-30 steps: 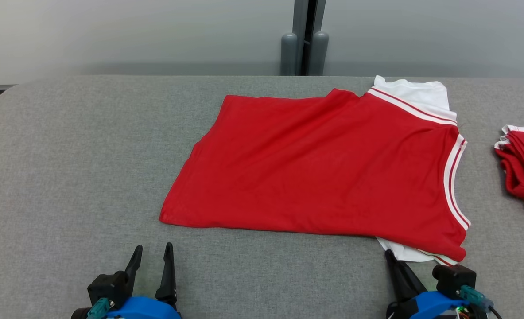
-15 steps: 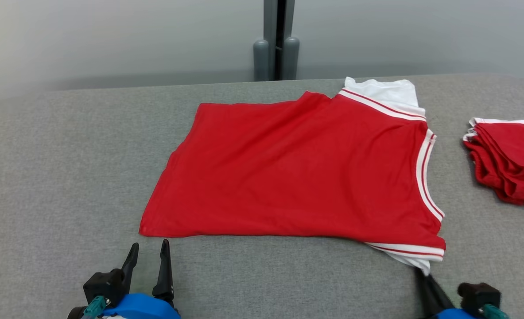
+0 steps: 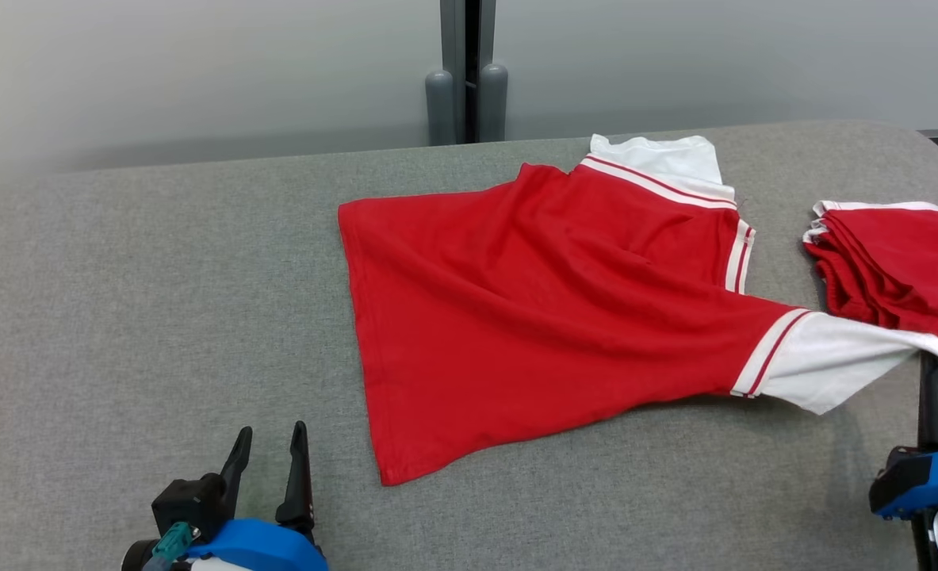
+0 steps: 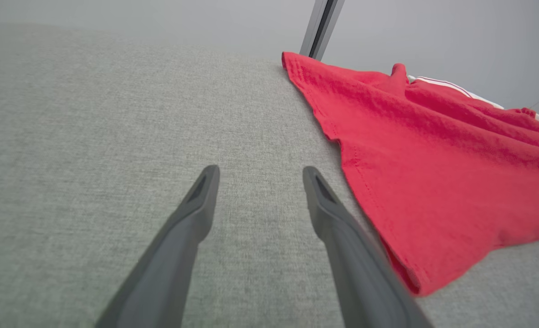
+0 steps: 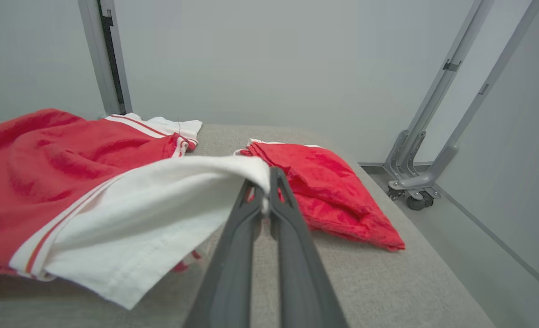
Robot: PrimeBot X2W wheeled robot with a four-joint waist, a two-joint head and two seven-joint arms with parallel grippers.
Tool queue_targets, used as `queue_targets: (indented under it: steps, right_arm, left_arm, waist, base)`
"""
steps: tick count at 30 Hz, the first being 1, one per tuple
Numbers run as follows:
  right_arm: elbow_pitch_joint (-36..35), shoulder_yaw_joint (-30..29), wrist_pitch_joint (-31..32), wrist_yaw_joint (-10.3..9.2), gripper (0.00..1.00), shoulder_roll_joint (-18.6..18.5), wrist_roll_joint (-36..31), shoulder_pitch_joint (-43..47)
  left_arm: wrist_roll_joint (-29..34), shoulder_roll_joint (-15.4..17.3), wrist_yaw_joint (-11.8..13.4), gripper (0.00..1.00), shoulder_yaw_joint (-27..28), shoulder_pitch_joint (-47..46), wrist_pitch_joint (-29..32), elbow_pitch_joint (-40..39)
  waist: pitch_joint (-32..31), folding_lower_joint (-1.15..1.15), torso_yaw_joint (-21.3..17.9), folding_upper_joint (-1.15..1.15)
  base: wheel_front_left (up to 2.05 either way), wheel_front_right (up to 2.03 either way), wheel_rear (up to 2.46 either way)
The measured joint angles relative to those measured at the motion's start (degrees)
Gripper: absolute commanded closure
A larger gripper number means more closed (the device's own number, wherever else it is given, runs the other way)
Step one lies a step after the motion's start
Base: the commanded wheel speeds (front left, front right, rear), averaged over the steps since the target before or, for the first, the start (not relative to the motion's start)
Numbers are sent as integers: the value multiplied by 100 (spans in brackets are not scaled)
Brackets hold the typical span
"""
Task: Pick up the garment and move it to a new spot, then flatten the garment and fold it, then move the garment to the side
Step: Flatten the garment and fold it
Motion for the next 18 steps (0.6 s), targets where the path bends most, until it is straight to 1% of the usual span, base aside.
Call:
queue_targets:
  steps: [3,4,5,6,9,11,15,18]
  right_arm:
    - [-167,133,0,1,100,65,145,-77]
    - [-159,142,0,0,88,107,202,-72]
    - [-102,146,0,0,7,148,241,-53]
    - [12,142,0,0,0,177,269,-23]
    - [298,108,1,0,0,234,267,133]
    - [366,35,0,0,0,280,269,160]
    - [298,-5,1,0,0,370,215,197]
    - [35,76,0,0,0,445,168,261]
  left_arm:
    - [-2,0,-1,0,-27,1,0,14]
    - [-10,0,-2,0,-42,3,0,22]
    - [-35,-1,-2,0,-53,5,0,31]
    - [-46,0,-2,0,-65,8,0,34]
    - [-71,0,-2,0,-105,36,0,56]
    - [-80,0,-2,0,-107,70,0,63]
    - [-70,1,-2,0,-86,117,0,66]
    - [-43,0,-2,0,-64,149,0,73]
  waist:
    - [-31,0,41,0]
    - [-46,0,57,0]
    - [-64,0,76,0]
    - [-77,0,95,0]
    - [-111,0,161,0]
    - [-137,0,187,0]
    - [-187,0,204,0]
    - [-244,0,202,0]
  base:
    - [0,0,0]
    - [0,0,0]
    - [0,0,0]
    - [0,0,0]
    - [0,0,0]
    - [0,0,0]
    - [0,0,0]
    - [0,0,0]
